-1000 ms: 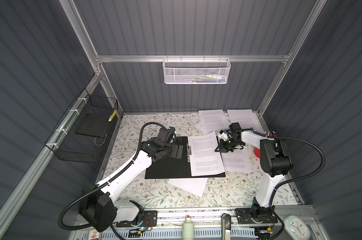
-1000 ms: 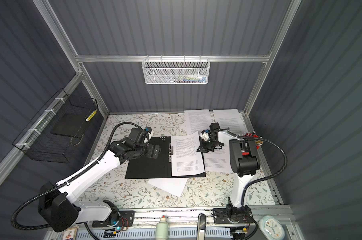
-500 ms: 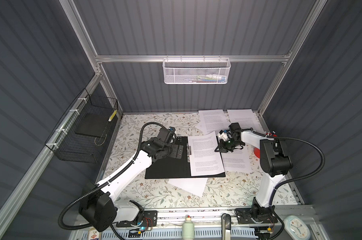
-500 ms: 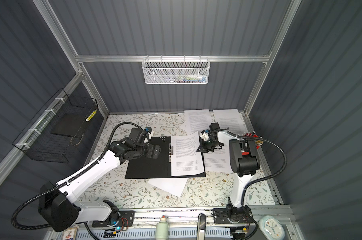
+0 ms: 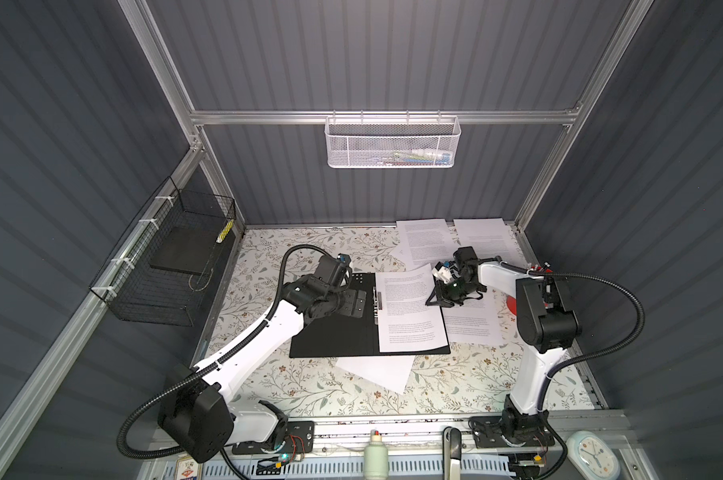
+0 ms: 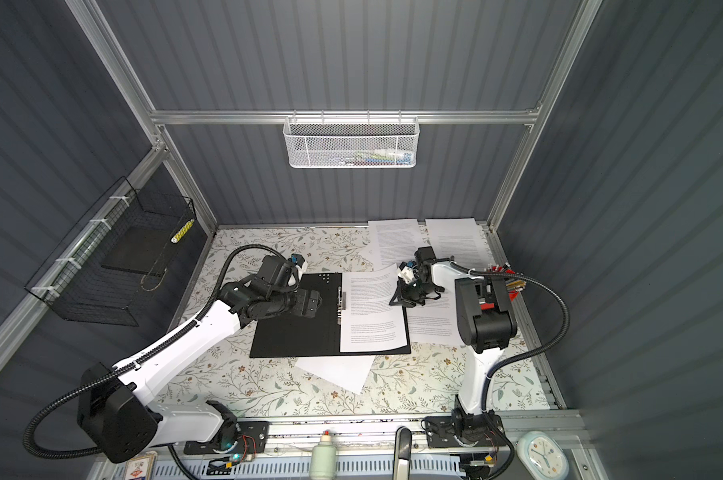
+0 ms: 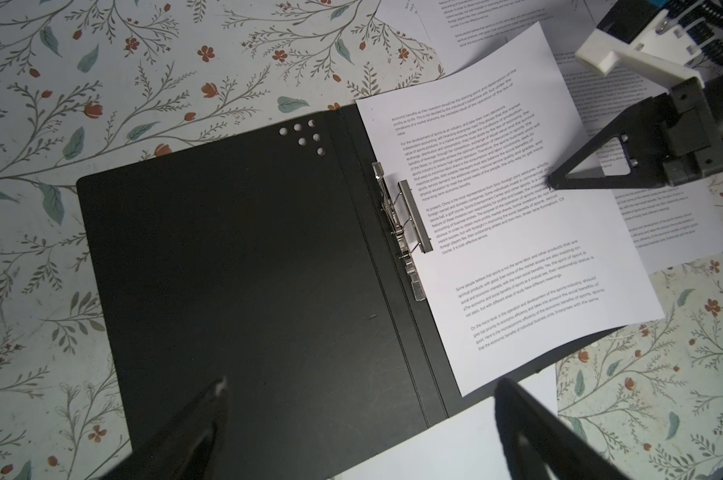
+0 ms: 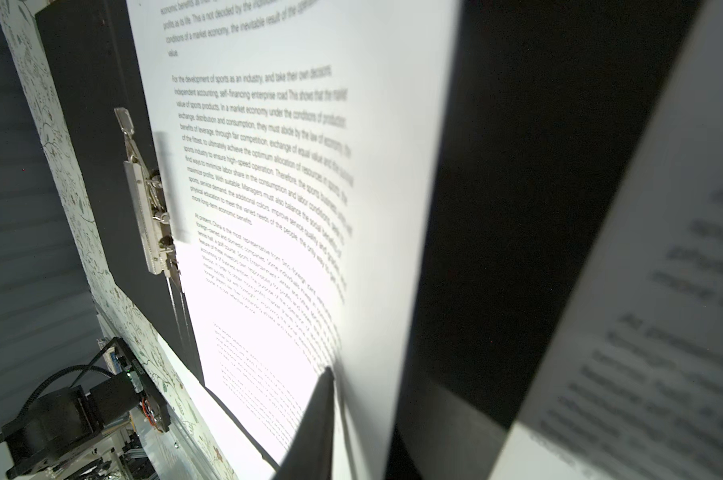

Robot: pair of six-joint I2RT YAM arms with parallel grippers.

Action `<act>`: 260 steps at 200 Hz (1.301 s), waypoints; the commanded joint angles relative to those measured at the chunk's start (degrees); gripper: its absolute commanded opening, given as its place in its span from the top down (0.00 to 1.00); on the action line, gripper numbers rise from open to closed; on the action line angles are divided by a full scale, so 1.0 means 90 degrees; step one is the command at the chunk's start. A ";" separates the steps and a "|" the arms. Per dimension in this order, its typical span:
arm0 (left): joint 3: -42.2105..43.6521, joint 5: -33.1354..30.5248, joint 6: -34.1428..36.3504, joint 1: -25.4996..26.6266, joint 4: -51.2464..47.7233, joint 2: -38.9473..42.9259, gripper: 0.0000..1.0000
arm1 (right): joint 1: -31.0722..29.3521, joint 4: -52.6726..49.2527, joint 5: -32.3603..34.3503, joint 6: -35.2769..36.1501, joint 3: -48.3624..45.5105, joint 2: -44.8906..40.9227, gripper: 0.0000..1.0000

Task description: Put the files into the folder

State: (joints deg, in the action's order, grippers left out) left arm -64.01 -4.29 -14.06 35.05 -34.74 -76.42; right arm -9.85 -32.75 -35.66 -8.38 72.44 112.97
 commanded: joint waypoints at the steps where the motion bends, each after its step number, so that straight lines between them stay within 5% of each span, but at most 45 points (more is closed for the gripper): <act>1: -0.0018 0.0105 0.0069 -0.0048 -0.0125 -0.0072 0.00 | -0.0029 -0.0012 0.0034 -0.0083 0.0072 -0.0003 0.68; 88: -0.0019 0.0072 0.0059 -0.0056 -0.0167 -0.0091 0.00 | -0.0029 -0.0191 0.0969 -0.0557 -0.0035 -0.0434 0.25; 131: -0.0035 0.0068 -0.0107 -0.0056 -0.0286 -0.0257 0.00 | -0.0087 -0.0047 0.1394 -0.0996 -0.0576 -0.1031 0.19; 188: 0.0697 0.0730 -0.1260 -0.0056 0.0113 -0.0455 0.00 | -0.0465 0.0467 0.1619 -0.1963 -0.2308 -0.2652 0.01; 260: 0.1530 0.1109 -0.1491 -0.0056 0.0250 -0.0727 0.00 | -0.1258 0.0958 0.1560 -0.3147 -0.3862 -0.3685 0.01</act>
State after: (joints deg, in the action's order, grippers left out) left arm -52.23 3.70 -25.69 35.05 -33.32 -82.39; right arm -18.96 -26.39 -21.65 -32.10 39.75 80.34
